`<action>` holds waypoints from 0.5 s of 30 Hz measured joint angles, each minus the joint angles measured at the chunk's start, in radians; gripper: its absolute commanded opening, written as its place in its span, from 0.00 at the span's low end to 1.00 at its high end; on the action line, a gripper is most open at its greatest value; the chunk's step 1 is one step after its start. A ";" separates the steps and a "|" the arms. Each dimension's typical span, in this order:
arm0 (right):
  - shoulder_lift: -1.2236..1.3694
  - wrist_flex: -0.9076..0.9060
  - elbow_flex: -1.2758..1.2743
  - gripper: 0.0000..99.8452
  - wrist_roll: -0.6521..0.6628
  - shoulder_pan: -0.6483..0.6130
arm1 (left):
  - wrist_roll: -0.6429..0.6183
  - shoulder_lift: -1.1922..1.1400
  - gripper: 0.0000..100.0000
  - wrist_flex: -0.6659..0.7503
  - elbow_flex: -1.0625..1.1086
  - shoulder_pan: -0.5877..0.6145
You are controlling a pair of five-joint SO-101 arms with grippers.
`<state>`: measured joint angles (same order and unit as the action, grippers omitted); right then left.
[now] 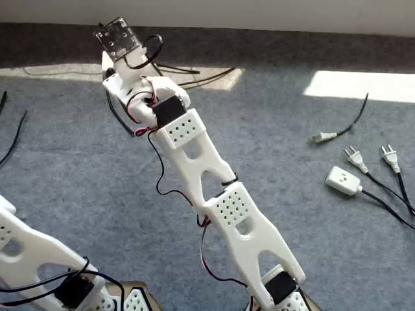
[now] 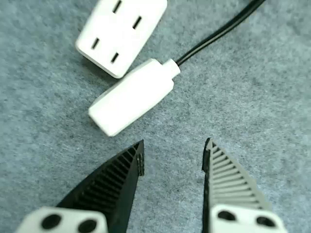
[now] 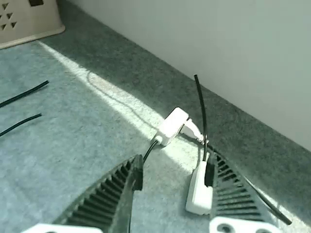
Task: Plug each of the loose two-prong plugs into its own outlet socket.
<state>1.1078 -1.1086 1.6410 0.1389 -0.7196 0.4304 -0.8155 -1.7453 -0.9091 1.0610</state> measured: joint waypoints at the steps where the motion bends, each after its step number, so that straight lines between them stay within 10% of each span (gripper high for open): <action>1: -0.020 -0.052 0.002 0.21 0.000 -0.008 | 0.000 0.000 0.21 0.000 -0.029 0.002; 9: -0.149 -0.474 0.005 0.21 0.002 -0.011 | 0.023 0.046 0.21 -0.002 -0.276 0.002; 15: -0.160 -0.614 0.005 0.21 0.002 0.005 | 0.290 0.018 0.21 0.055 -0.292 0.000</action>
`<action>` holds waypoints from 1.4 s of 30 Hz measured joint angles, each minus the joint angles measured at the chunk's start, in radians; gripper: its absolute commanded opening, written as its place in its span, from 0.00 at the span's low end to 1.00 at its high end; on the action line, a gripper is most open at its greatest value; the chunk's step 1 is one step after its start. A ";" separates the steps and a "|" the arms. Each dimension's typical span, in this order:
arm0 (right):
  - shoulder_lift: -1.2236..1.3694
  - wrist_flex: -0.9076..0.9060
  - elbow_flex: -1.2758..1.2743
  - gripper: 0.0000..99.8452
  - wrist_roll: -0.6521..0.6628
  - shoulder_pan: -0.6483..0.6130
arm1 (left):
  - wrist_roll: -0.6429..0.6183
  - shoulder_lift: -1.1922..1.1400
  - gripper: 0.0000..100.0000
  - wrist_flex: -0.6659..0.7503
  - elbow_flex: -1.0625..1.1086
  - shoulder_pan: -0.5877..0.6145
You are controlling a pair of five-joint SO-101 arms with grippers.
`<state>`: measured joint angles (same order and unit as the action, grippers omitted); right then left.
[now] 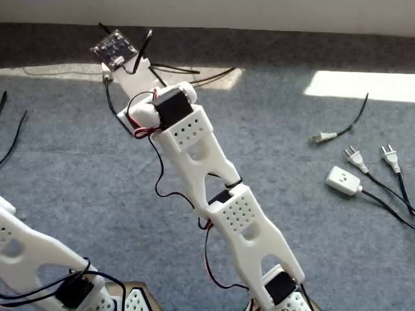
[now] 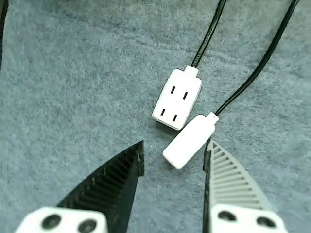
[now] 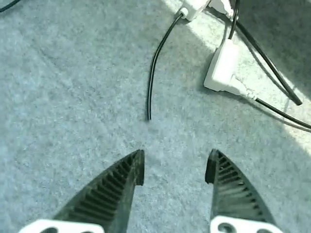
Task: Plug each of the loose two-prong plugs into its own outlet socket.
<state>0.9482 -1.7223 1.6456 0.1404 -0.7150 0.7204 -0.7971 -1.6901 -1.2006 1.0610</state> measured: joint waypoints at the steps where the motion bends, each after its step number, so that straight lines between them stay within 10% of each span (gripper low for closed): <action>1: 0.000 0.000 0.000 0.21 0.000 0.011 | 0.041 -0.023 0.21 0.023 0.000 0.002; 9: 0.000 -0.003 0.000 0.21 0.000 0.049 | 0.339 -0.210 0.21 0.140 0.000 0.002; 42: 0.000 -0.003 0.000 0.21 0.000 0.049 | 0.535 -0.353 0.20 -0.046 -0.008 0.011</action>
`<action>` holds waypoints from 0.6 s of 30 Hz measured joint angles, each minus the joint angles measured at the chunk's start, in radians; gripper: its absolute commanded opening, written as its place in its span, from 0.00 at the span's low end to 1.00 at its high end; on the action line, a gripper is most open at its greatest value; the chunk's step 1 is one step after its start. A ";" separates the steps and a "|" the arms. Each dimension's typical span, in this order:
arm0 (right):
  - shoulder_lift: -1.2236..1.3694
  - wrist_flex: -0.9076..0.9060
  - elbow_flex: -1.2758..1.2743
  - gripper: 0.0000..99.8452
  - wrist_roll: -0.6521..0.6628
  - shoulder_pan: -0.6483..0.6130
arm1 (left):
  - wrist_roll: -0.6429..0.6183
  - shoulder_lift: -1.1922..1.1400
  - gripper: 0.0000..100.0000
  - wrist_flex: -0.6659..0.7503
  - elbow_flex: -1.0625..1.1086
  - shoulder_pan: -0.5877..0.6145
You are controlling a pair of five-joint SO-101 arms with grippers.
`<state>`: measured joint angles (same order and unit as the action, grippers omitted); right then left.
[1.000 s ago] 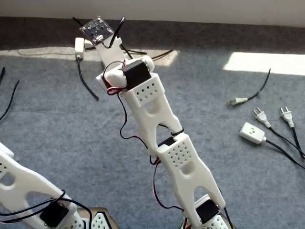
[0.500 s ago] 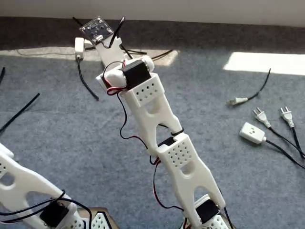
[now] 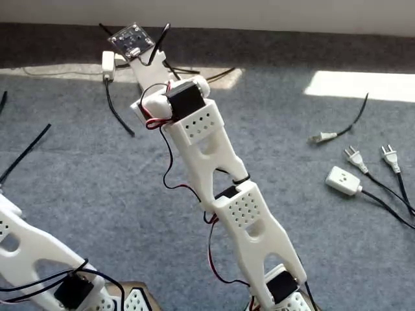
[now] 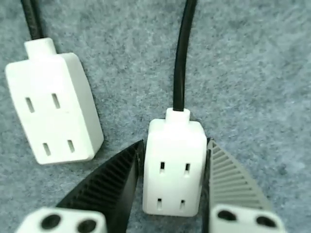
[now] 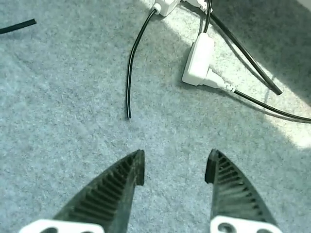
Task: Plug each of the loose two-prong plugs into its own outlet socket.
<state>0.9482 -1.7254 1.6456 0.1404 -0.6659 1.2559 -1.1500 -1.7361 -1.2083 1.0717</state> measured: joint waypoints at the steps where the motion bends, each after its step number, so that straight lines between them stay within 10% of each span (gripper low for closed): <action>1: 0.000 0.000 0.000 0.21 0.000 0.000 | 0.000 0.000 0.19 0.000 -0.002 0.000; 18: -0.137 0.000 0.000 0.21 0.000 0.000 | -0.132 0.144 0.05 -0.015 -0.120 -0.160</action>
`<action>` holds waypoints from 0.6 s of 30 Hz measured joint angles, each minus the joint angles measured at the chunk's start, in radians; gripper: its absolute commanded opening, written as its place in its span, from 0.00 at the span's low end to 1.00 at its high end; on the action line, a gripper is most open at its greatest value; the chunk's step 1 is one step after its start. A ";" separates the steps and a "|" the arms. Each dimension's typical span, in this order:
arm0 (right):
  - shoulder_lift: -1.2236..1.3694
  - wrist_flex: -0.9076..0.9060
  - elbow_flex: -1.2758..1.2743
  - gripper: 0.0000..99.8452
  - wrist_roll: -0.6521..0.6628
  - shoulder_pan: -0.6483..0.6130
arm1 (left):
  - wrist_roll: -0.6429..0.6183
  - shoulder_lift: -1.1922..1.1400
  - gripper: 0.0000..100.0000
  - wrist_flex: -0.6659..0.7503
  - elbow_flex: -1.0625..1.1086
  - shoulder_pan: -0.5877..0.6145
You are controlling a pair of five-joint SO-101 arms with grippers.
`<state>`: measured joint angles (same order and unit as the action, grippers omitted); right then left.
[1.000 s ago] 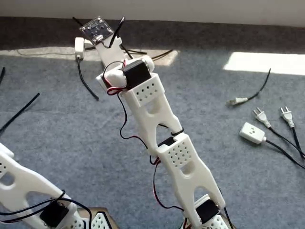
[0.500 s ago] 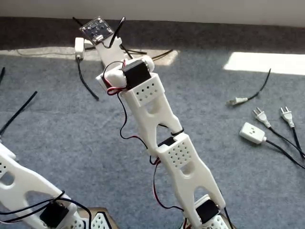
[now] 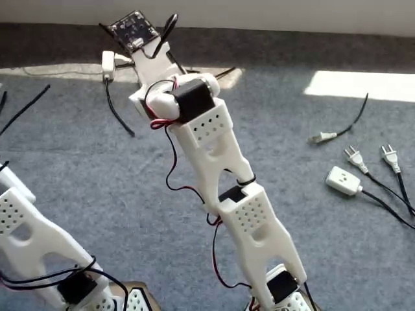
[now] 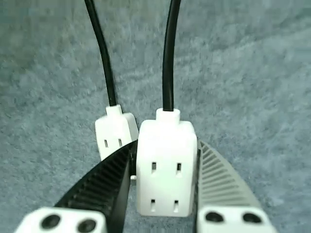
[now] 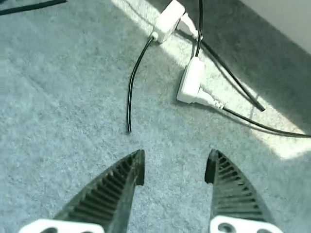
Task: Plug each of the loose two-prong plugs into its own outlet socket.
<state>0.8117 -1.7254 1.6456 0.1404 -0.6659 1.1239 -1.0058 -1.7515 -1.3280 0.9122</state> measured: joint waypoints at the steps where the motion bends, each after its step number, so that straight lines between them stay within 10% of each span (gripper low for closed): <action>1: -0.031 0.000 0.000 0.21 0.000 0.002 | -0.020 0.028 0.05 -0.003 0.000 -0.028; 8: -0.192 0.000 0.006 0.21 0.000 0.107 | -0.144 0.255 0.05 -0.008 0.103 -0.239; 18: -0.321 0.000 0.012 0.21 0.000 0.480 | -0.322 0.878 0.05 -0.008 0.916 -0.686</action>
<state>0.4910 -1.7254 1.6579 0.1404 -0.1857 0.8017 -0.1281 -1.7591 -0.4120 0.2263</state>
